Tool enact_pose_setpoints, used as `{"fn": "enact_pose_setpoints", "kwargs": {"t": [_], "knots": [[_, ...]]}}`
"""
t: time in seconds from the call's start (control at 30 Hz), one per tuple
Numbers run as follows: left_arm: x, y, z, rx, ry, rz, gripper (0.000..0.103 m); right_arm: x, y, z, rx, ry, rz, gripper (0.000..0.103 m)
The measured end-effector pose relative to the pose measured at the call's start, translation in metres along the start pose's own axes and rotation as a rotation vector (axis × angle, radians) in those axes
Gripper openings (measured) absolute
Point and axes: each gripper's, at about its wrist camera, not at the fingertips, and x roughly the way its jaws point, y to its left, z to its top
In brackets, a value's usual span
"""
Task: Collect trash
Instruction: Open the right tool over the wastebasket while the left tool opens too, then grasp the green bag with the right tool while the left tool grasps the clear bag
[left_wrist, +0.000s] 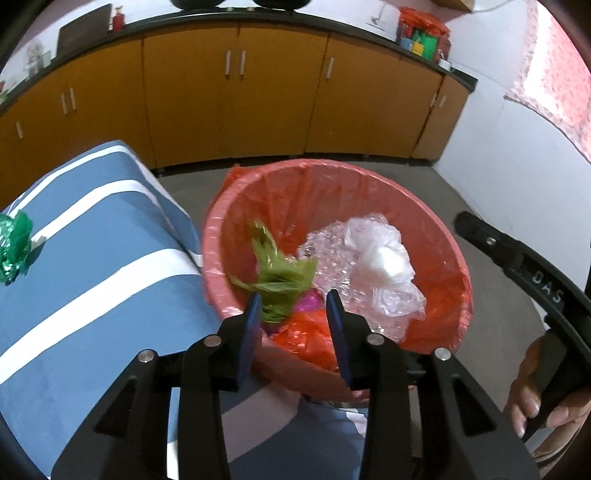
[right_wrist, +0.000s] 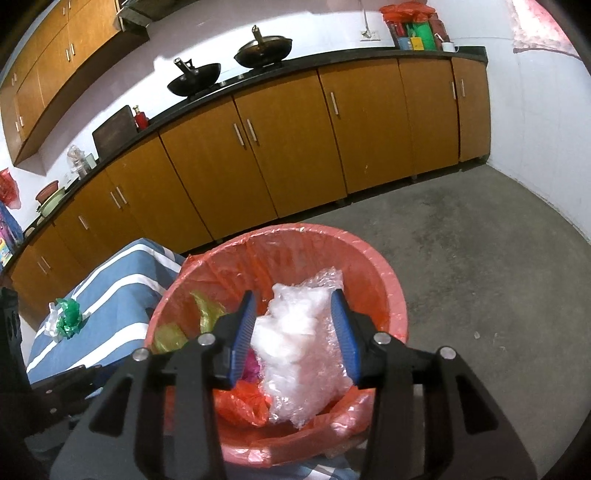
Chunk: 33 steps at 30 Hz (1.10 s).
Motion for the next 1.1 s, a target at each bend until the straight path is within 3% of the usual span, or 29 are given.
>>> {"fn": "enact_pose_setpoints", "kwargs": {"t": [0.2, 0.37, 0.53, 0.8, 0.97, 1.1], "knots": [[-0.019, 0.023, -0.003, -0.043, -0.039, 0.042, 0.041, -0.008, 0.014, 0.007, -0.034, -0.017, 0.005, 0.042], [-0.048, 0.058, -0.007, -0.057, -0.109, 0.130, 0.041, -0.016, 0.054, 0.009, -0.119, -0.030, 0.055, 0.042], [-0.086, 0.120, -0.017, -0.124, -0.179, 0.238, 0.047, -0.012, 0.119, 0.004, -0.205, 0.001, 0.152, 0.042], [-0.146, 0.244, -0.054, -0.239, -0.267, 0.506, 0.059, 0.017, 0.242, -0.025, -0.320, 0.089, 0.291, 0.042], [-0.159, 0.305, -0.069, -0.340, -0.279, 0.578, 0.069, 0.044, 0.315, -0.047, -0.364, 0.151, 0.344, 0.042], [-0.161, 0.335, -0.076, -0.385, -0.280, 0.603, 0.070, 0.068, 0.367, -0.061, -0.382, 0.195, 0.361, 0.043]]}}
